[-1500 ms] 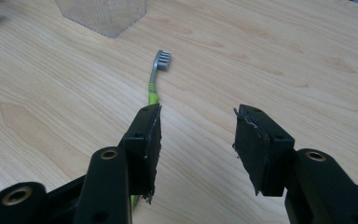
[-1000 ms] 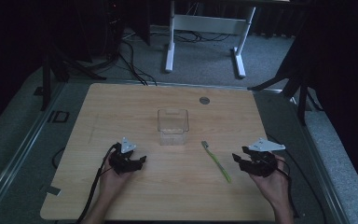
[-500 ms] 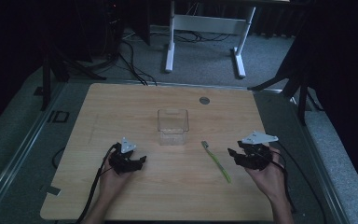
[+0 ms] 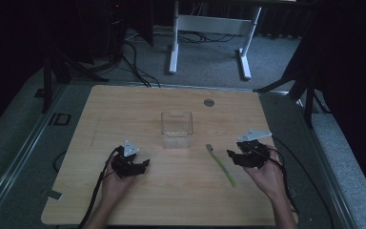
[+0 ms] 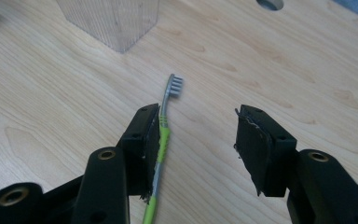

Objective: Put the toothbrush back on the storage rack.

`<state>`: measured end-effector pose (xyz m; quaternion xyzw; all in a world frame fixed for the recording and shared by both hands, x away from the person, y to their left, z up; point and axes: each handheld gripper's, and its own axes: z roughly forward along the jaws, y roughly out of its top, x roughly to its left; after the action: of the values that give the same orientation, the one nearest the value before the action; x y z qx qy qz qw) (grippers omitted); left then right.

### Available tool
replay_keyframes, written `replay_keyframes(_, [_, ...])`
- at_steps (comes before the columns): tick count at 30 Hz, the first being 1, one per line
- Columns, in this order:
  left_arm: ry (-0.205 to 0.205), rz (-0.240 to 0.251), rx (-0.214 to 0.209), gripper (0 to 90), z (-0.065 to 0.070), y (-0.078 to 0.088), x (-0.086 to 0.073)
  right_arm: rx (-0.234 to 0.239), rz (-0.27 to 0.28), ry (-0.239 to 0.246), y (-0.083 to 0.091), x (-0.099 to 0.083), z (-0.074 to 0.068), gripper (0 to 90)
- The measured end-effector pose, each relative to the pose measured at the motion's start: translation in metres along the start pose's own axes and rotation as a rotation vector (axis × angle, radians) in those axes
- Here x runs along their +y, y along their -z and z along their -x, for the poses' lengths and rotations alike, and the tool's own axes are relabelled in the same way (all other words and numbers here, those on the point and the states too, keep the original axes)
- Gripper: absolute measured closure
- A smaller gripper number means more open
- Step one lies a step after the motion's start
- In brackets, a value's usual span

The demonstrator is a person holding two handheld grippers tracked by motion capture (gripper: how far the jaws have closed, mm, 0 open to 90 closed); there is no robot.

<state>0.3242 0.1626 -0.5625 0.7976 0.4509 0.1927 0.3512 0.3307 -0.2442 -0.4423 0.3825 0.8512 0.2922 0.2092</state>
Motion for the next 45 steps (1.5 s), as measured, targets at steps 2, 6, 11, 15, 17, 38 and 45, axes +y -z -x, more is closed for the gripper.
replay_keyframes(2, [0.0,0.0,0.0,32.9,0.0,0.0,0.0,0.0,-0.012,0.002,-0.003,0.002,0.0,49.2])
replay_keyframes(6, [0.003,0.002,0.0,32.9,0.0,0.0,0.0,-0.001,-0.023,0.003,-0.006,0.004,-0.001,49.9])
replay_keyframes(11, [0.002,0.0,-0.001,32.9,0.0,0.0,0.0,0.015,-0.061,-0.034,-0.012,0.01,0.0,50.3])
replay_keyframes(15, [0.001,0.001,0.0,32.9,0.0,0.0,0.0,0.014,-0.082,-0.033,-0.016,0.012,0.0,51.6])
replay_keyframes(17, [0.001,0.001,0.0,32.9,0.0,0.0,0.0,0.012,-0.086,-0.03,-0.017,0.012,0.001,51.8])
replay_keyframes(38, [-0.003,-0.001,-0.001,32.8,0.0,0.0,0.0,0.046,-0.216,-0.039,-0.039,0.021,0.0,56.7])
replay_keyframes(45, [-0.004,-0.001,-0.001,32.8,0.0,0.0,0.0,0.057,-0.254,-0.042,-0.043,0.026,-0.001,56.7])
